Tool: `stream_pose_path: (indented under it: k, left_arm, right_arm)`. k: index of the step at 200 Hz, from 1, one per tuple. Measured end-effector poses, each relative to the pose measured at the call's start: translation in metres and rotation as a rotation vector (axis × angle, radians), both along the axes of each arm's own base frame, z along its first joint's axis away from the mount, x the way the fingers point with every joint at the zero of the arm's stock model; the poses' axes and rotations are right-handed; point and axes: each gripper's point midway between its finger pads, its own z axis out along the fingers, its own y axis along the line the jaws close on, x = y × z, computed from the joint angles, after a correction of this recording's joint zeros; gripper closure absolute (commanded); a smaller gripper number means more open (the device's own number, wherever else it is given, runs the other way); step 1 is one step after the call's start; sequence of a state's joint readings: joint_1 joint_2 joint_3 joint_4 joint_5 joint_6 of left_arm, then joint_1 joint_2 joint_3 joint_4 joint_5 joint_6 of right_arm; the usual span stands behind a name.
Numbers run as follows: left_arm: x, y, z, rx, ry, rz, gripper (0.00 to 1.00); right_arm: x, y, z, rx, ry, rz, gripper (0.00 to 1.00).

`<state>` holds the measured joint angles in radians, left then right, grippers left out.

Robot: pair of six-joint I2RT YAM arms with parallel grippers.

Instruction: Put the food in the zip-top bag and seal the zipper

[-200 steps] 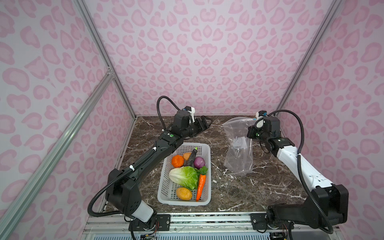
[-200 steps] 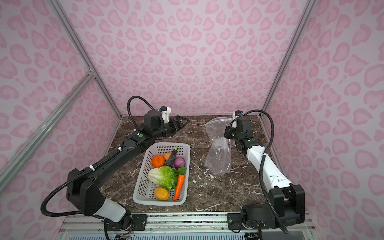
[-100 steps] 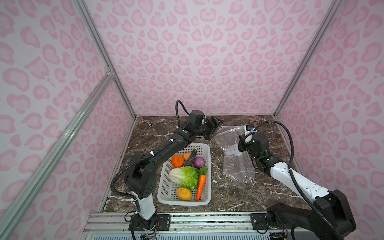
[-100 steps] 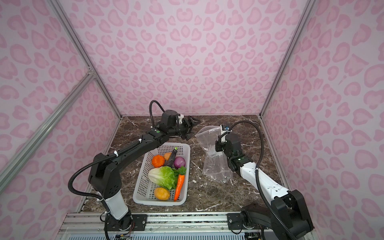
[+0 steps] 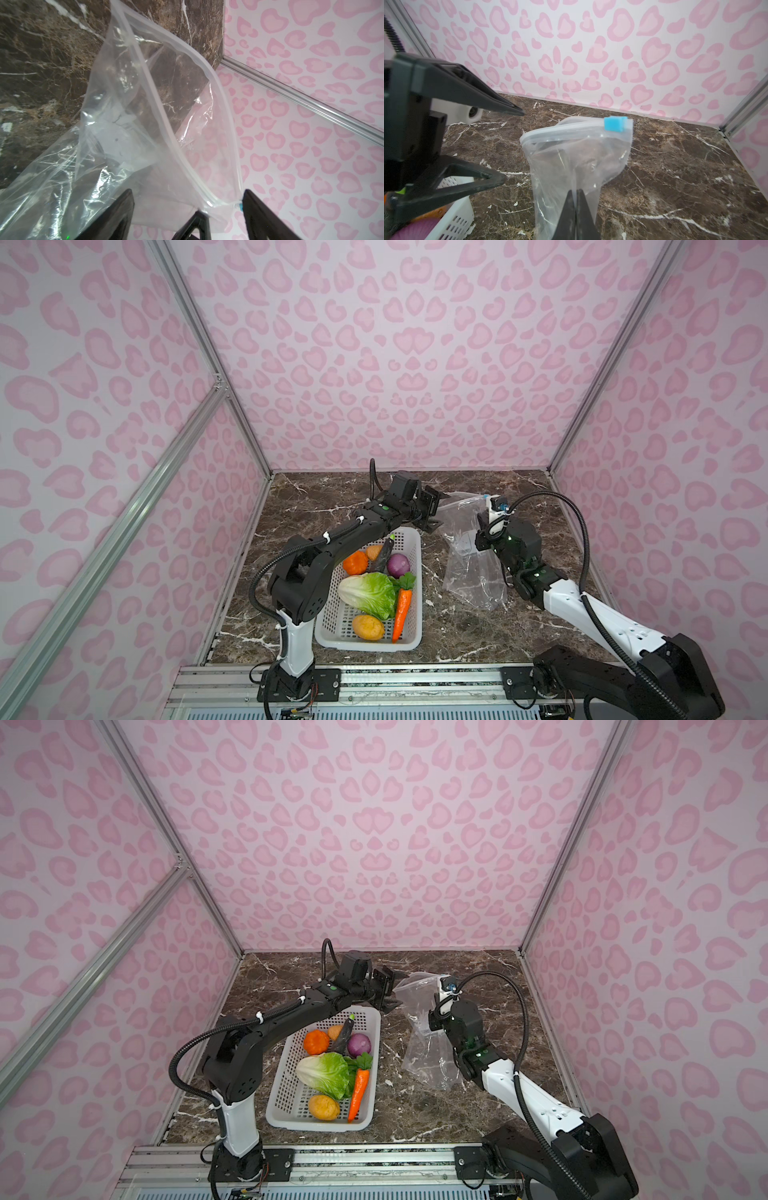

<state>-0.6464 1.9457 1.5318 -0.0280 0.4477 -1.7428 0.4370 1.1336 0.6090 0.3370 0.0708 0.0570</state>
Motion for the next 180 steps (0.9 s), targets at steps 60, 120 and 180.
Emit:
stream_pose_path:
  k: [60,120,180]
  left_arm:
    - [0.01,-0.007,-0.011,-0.006,0.031,0.024,0.57]
    - [0.012,-0.008,-0.009,-0.019,0.017,0.026,0.97]
    - [0.039,-0.013,0.01,-0.033,-0.091,-0.011,0.97]
  right_arm:
    - [-0.005,0.015,0.004,-0.014,-0.021,0.046,1.0]
    - [-0.006,0.016,0.004,-0.033,-0.024,0.052,1.0]
    - [-0.005,0.01,0.042,-0.013,-0.041,0.042,0.18]
